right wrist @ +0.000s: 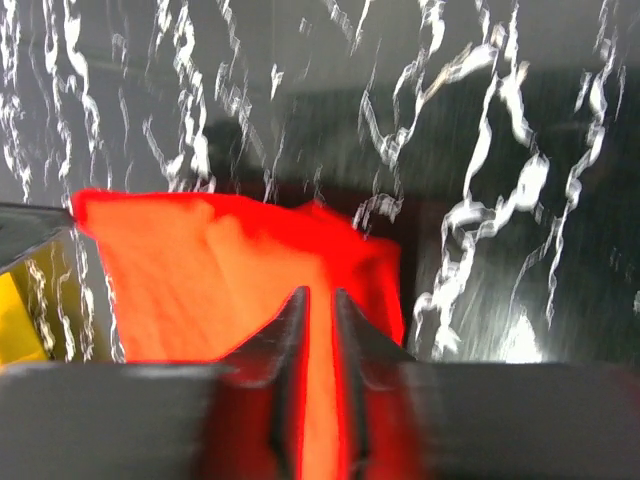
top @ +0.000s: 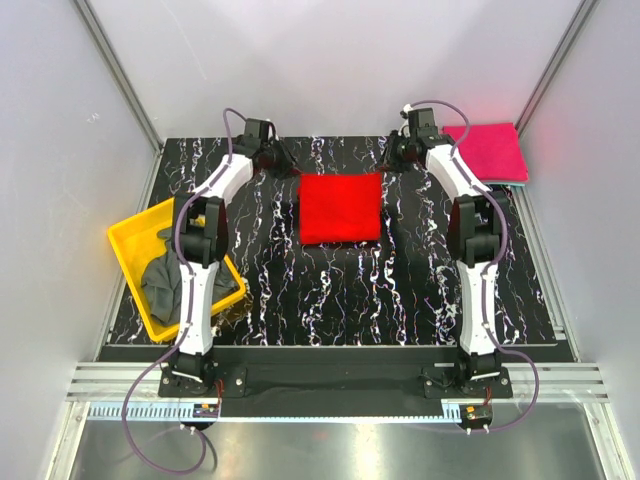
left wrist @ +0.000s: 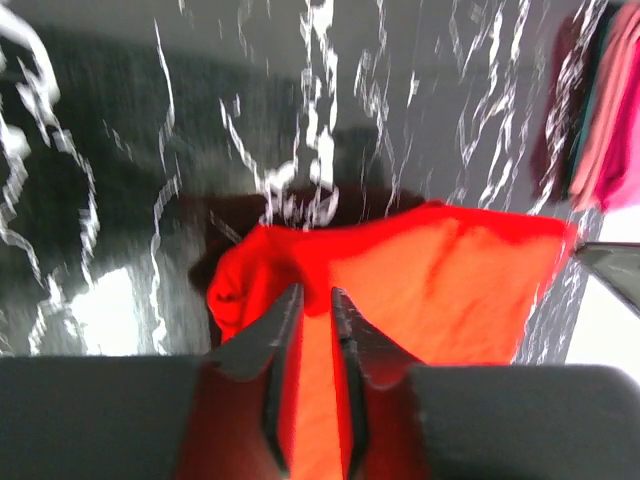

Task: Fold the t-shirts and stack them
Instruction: Fold the tshirt

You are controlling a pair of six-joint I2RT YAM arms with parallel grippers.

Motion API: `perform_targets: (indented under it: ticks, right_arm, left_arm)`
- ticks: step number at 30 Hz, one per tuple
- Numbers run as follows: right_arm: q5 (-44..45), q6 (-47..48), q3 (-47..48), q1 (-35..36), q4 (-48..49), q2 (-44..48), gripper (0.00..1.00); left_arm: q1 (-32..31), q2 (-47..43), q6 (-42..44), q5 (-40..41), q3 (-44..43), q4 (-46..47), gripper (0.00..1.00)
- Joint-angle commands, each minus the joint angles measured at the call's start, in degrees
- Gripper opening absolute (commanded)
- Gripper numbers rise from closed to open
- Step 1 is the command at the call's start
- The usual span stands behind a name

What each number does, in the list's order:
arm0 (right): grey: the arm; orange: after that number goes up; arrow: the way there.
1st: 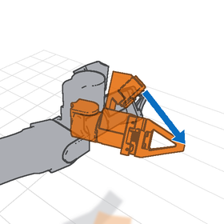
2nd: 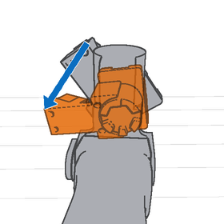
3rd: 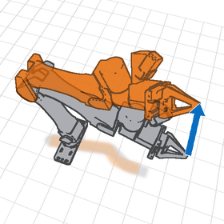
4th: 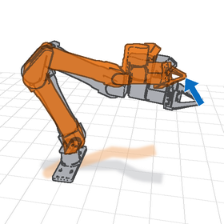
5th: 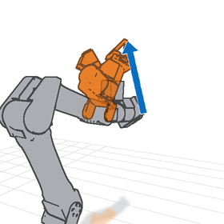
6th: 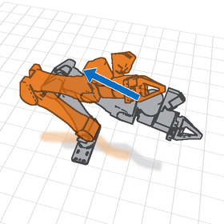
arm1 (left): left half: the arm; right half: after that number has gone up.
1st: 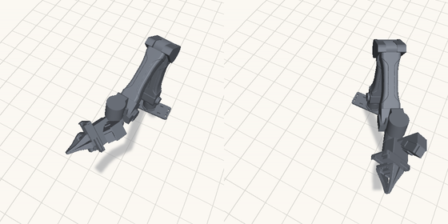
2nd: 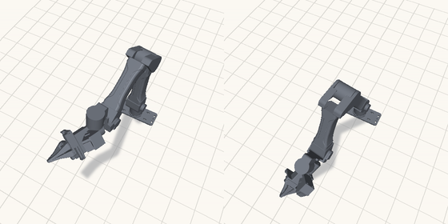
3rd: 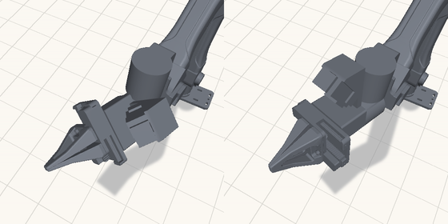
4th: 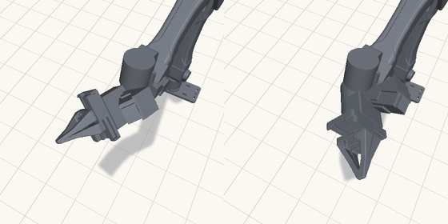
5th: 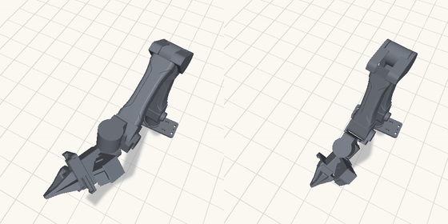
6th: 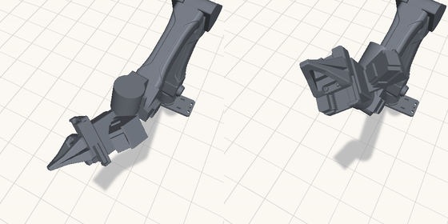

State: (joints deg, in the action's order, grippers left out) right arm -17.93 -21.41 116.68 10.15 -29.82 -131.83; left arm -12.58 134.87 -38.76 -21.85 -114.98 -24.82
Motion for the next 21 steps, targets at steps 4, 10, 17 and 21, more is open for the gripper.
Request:
perform_targets:
  ticks: [4, 10, 17, 21]
  right_arm:
    - [-2.5, 5.4, 17.9, -2.4, -7.4, -8.0, 0.45]
    - [-11.1, 11.2, 7.5, -2.5, -8.8, -0.9, 0.60]
    - [-17.7, 14.7, -13.0, -2.4, -4.5, 7.9, 0.65]
    - [-25.4, 16.0, -18.1, -2.4, -2.3, 7.6, 0.65]
  left_arm:
    - [4.0, 0.6, -2.9, -1.5, -5.6, 5.2, 0.31]
    - [2.1, -7.7, 0.3, 1.0, 2.5, 6.6, 0.31]
    - [-3.9, -14.1, 3.3, 0.2, 14.6, 8.0, 0.31]
    - [-5.8, -13.8, 4.3, 2.6, 18.3, 7.4, 0.31]
